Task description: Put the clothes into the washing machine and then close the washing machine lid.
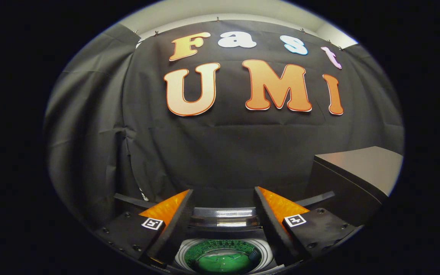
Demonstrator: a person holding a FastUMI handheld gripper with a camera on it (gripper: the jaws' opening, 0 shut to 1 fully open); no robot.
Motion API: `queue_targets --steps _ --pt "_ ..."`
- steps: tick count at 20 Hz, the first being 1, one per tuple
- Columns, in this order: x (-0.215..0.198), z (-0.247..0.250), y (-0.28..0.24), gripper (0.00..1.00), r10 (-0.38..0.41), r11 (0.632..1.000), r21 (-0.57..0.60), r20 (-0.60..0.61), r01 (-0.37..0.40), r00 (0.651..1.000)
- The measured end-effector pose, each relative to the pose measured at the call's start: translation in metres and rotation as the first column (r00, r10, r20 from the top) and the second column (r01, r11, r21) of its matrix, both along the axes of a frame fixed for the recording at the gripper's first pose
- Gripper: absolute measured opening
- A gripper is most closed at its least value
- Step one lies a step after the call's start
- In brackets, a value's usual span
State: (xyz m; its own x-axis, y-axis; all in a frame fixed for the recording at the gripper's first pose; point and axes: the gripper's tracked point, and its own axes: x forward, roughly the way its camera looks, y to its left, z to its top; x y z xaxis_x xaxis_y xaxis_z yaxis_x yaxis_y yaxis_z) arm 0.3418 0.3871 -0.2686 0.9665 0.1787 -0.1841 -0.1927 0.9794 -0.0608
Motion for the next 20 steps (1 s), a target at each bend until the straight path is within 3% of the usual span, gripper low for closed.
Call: queue_targets --steps 6,13,16,20 --pt "-0.013 -0.089 -0.021 1.00 -0.037 0.999 -0.023 -0.204 0.033 0.978" --pt "-0.028 -0.142 -0.025 0.99 -0.027 1.000 -0.011 -0.387 0.025 0.922" --pt "-0.038 -0.117 -0.030 0.99 -0.006 1.000 -0.010 -0.382 0.003 0.924" --pt "-0.061 -0.022 -0.036 0.99 0.050 0.999 -0.006 -0.256 -0.053 0.965"
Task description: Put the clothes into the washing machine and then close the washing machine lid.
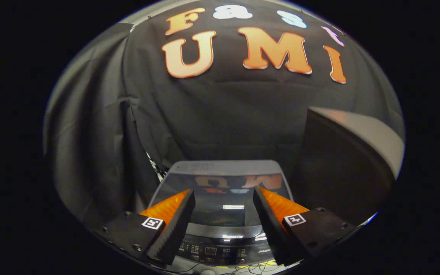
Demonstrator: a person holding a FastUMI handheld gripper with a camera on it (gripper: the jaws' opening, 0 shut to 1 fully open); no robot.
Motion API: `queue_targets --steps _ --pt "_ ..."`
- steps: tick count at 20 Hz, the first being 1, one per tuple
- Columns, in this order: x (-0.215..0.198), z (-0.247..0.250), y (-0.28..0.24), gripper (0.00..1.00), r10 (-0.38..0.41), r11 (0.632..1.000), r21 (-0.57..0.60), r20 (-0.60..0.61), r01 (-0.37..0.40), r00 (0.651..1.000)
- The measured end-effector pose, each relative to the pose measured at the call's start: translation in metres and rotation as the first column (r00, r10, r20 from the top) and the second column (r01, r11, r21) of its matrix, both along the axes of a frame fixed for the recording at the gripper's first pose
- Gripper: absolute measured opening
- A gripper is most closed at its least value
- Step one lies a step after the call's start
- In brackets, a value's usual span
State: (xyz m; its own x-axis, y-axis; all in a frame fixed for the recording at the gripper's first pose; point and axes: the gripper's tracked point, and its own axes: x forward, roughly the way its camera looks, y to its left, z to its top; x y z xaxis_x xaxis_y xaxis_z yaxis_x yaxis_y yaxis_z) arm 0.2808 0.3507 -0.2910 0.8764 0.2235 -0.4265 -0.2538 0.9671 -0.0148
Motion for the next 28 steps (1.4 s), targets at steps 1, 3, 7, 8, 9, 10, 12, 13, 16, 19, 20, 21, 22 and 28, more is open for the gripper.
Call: queue_targets --steps 1,3,7,8,9,10,12,13,16,19,20,21,22,28 --pt "-0.007 0.027 -0.003 0.99 0.016 1.000 0.007 0.040 -0.016 0.999" --pt "-0.025 0.081 -0.015 0.98 0.026 0.999 0.025 0.111 -0.029 0.993" --pt "-0.049 0.174 -0.076 0.98 -0.004 0.999 0.049 0.247 -0.008 0.969" --pt "-0.058 0.194 -0.098 0.98 -0.013 0.999 0.042 0.264 0.002 0.965" --pt "-0.067 0.207 -0.124 0.98 -0.021 0.999 0.030 0.282 0.012 0.959" --pt "-0.079 0.218 -0.149 0.98 -0.026 1.000 0.022 0.295 0.020 0.955" --pt "-0.102 0.239 -0.197 0.98 -0.042 0.999 0.016 0.312 0.039 0.949" --pt "-0.111 0.246 -0.216 0.98 -0.045 0.999 0.016 0.317 0.043 0.947" --pt "-0.121 0.264 -0.259 0.98 -0.047 0.999 -0.003 0.355 0.052 0.934" --pt "-0.126 0.280 -0.282 0.98 -0.050 0.999 0.001 0.382 0.054 0.923" --pt "-0.125 0.283 -0.285 0.98 -0.057 0.998 0.011 0.387 0.057 0.920" --pt "-0.125 0.287 -0.287 0.98 -0.055 0.999 0.019 0.395 0.051 0.917" --pt "-0.124 0.290 -0.289 0.98 -0.060 0.998 0.020 0.403 0.056 0.913" --pt "-0.126 0.296 -0.300 0.98 -0.085 0.996 0.014 0.422 0.087 0.903"
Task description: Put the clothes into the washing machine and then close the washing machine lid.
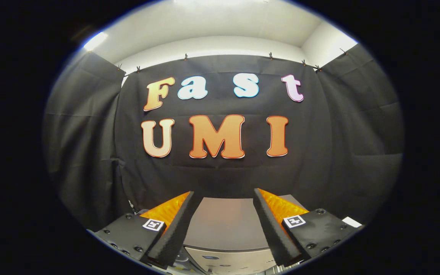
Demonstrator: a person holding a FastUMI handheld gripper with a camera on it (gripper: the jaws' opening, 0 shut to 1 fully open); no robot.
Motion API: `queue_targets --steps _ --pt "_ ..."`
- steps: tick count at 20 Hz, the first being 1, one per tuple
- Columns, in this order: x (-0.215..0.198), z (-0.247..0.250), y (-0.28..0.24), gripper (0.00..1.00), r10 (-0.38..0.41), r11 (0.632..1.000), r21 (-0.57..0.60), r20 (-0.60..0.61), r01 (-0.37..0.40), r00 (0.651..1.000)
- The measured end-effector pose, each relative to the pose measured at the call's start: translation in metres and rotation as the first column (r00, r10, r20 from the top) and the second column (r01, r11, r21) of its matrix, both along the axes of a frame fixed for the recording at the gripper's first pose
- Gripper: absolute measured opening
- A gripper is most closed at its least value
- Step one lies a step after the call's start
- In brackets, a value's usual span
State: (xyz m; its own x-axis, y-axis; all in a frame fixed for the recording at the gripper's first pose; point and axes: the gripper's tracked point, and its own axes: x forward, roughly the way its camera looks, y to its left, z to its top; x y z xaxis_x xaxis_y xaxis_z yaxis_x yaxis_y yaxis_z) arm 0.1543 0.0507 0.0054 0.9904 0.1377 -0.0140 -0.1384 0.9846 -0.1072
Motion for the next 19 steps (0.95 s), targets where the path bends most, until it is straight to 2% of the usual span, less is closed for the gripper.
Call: queue_targets --steps 19 --pt "-0.012 0.006 -0.036 0.98 -0.052 0.999 0.014 0.012 0.052 0.999"
